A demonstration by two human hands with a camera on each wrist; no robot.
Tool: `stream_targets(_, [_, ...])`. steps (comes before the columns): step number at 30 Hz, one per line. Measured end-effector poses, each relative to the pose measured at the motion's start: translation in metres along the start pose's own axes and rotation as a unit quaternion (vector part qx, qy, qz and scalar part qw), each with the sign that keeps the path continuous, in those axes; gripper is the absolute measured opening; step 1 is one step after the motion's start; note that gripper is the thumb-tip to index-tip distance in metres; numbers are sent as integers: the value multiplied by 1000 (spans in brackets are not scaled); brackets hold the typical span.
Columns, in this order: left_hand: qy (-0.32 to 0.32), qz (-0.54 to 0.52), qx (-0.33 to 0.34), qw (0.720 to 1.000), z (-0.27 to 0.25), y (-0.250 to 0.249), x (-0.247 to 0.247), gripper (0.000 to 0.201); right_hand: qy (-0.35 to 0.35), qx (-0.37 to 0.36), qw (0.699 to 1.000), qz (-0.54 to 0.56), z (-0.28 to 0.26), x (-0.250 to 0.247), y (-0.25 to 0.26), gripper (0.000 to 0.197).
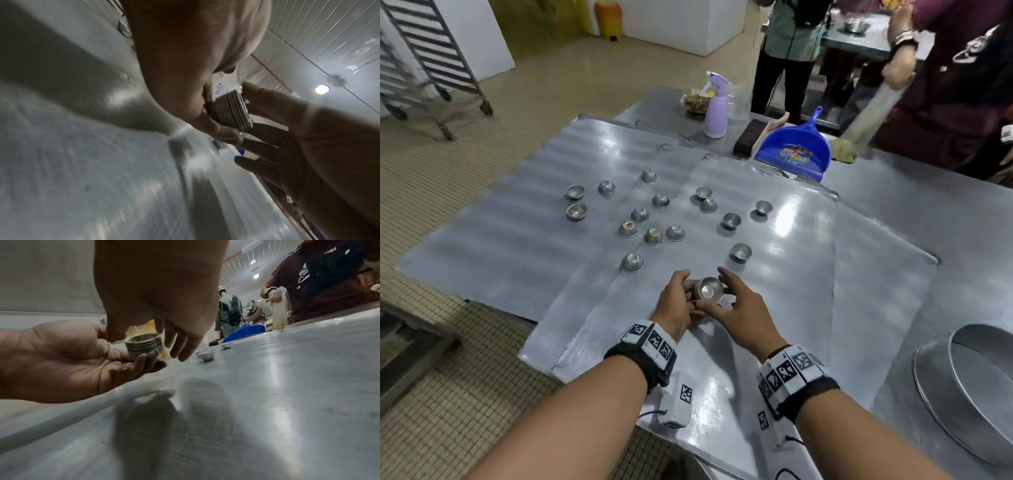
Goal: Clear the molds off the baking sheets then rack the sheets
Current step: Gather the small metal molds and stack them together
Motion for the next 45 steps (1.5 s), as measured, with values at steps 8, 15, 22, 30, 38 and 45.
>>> stream_targets(8, [-35,115,66,991,17,-11,-19,15,-54,63,994,-69,34,-44,-36,45])
stream_targets(15, [-37,153,85,984,27,-11,-20,15,-19,71,982,-176,96,-63,-43,43])
stream_targets(22, [-37,151,88,984,29,-9,-21,17,46,81,964,-249,124,-47,-48,45])
stream_targets(30, [-32,153,95,983,30,-8,-23,13,60,90,954,-280,124,-35,-61,18])
stream_targets(38, [-29,158,96,982,30,-8,-22,13,21,83,966,-244,94,-37,-54,14])
stream_targets(45, [-23,175,108,978,26,-11,-18,14,-15,106,973,-203,45,-39,-53,45])
Point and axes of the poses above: each hand's wrist, its own z-axis towards the middle knuckle, its own x-axis out of the palm, y = z × x, the point moved 8 cm from there along z, towards the middle knuckle, and after that the axes turned 3 degrees about z, right-handed, at the moved point
